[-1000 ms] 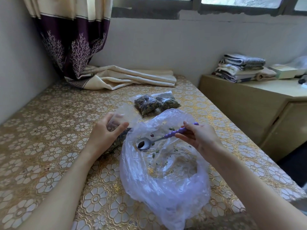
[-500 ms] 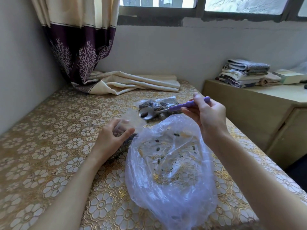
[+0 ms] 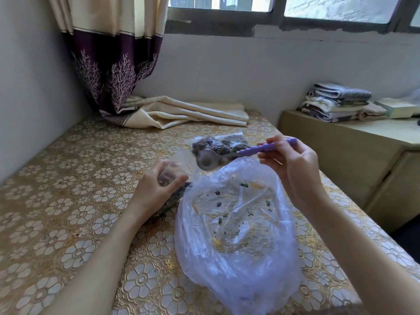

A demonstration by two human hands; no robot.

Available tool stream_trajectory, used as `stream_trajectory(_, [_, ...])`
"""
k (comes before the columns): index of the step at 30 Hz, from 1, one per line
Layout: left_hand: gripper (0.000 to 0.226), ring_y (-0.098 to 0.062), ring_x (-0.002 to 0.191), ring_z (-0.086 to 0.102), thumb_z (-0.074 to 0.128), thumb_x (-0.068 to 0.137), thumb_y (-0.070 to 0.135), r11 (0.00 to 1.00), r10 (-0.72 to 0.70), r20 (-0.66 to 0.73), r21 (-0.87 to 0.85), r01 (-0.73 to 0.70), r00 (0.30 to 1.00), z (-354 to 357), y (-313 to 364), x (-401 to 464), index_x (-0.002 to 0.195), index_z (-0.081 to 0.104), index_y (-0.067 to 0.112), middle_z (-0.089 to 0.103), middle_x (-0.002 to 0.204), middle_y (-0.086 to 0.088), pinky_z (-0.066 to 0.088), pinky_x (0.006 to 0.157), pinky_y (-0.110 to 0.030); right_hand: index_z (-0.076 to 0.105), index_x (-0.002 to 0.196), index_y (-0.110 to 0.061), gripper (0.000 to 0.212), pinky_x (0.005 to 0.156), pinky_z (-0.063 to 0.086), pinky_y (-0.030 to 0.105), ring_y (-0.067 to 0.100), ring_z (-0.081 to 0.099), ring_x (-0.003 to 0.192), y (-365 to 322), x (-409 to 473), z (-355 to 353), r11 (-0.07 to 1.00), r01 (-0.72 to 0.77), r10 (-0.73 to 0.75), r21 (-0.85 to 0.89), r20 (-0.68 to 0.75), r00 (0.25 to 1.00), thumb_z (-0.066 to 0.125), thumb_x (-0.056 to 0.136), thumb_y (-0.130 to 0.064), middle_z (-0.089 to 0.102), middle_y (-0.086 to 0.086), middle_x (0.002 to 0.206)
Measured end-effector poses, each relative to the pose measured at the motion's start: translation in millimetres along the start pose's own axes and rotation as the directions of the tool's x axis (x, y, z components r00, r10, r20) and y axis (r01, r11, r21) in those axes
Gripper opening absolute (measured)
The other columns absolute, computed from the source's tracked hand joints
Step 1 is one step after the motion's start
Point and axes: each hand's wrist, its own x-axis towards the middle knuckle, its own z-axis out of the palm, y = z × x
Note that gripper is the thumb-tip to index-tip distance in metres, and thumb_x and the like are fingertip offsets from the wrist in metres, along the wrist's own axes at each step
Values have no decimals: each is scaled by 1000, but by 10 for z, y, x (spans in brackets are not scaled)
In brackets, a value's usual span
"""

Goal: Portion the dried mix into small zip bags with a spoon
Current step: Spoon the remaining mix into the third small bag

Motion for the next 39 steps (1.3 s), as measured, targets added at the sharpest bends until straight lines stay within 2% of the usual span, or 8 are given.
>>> stream_trajectory(3, [46,-4,70,60,64,67,48,1000,1,5,-3,-1,1000,9,14,-10,104,56,21,63,83,3,44,52,-8,59,80,-3,20,54,51,19,13,62,55,15,-21,-190,997,-59,56,-52,-64,996,51,95,-14,68,5,63])
stream_trajectory(9, [47,-5,70,61,62,67,50,1000,-2,14,-5,2,1000,10,17,-3,105,56,22,64,83,2,46,52,-9,58,76,0,26,41,46,17,11,56,41,137,-112,-382,953,-257,245,-159,-87,966,59,89,-22,64,6,53])
stream_trajectory(15, [47,-7,74,62,62,66,53,1000,-2,19,-3,2,1000,12,-8,-8,103,55,25,64,85,2,46,54,-9,60,70,2,31,38,46,15,11,58,38,267,-201,-435,911,-369,345,-184,-151,926,64,84,-25,62,8,49])
stream_trajectory(20, [43,-7,75,63,62,66,54,1000,7,20,-1,-7,1000,20,-20,-1,100,55,29,64,85,3,46,55,-8,60,73,5,31,39,48,14,12,60,39,333,-209,-463,910,-400,370,-109,-219,903,65,85,-23,63,10,49])
stream_trajectory(26, [34,-9,79,63,62,66,54,1000,15,21,-3,-15,1000,19,-19,1,94,51,39,65,91,3,46,58,-8,61,76,9,33,43,50,15,15,62,42,351,-203,-418,905,-413,392,-103,-175,903,66,84,-23,66,14,55])
stream_trajectory(31, [42,-13,81,64,62,66,54,1000,-1,24,12,1,1000,17,-26,6,100,53,32,65,96,-4,49,61,-18,61,76,9,32,41,50,16,15,62,41,354,-193,-466,894,-434,407,-107,-209,889,66,84,-22,65,14,54])
stream_trajectory(35, [42,-10,81,63,61,65,54,1000,4,17,13,-4,1000,24,-23,5,99,53,32,64,97,-4,47,57,-11,61,71,6,32,44,52,16,16,64,45,358,-143,-515,900,-426,391,-91,-260,883,66,84,-23,65,12,53])
stream_trajectory(39, [48,-10,81,63,61,65,56,1000,-2,20,31,1,1000,22,-23,5,103,54,28,64,97,-4,46,57,-12,61,72,6,32,46,53,18,19,67,50,400,-71,-506,900,-431,398,-68,-280,874,65,86,-22,67,14,57])
